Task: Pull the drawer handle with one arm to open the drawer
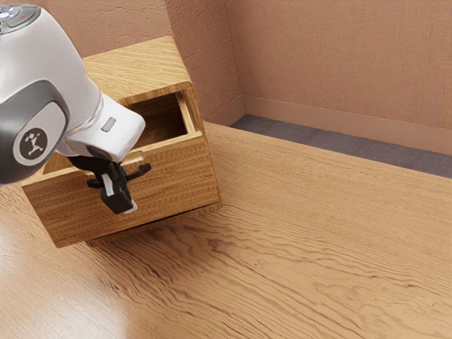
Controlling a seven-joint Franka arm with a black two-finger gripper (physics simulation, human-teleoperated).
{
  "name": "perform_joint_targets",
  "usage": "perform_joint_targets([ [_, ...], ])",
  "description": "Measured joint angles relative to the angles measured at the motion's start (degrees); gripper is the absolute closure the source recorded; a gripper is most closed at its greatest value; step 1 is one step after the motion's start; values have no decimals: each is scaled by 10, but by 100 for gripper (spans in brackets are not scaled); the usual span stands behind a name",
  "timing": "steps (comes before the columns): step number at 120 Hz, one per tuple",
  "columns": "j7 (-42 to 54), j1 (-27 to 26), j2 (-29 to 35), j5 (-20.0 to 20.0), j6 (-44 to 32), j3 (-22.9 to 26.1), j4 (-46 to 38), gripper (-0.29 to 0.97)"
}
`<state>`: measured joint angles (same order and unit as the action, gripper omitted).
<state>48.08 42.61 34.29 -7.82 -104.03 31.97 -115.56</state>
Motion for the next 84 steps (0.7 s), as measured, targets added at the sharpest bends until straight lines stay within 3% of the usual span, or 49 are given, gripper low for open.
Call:
perform_joint_targets([
  [58,-6,2,57,-5,18,29,-6,33],
  [84,-7,2,67,4,27,36,26,26],
])
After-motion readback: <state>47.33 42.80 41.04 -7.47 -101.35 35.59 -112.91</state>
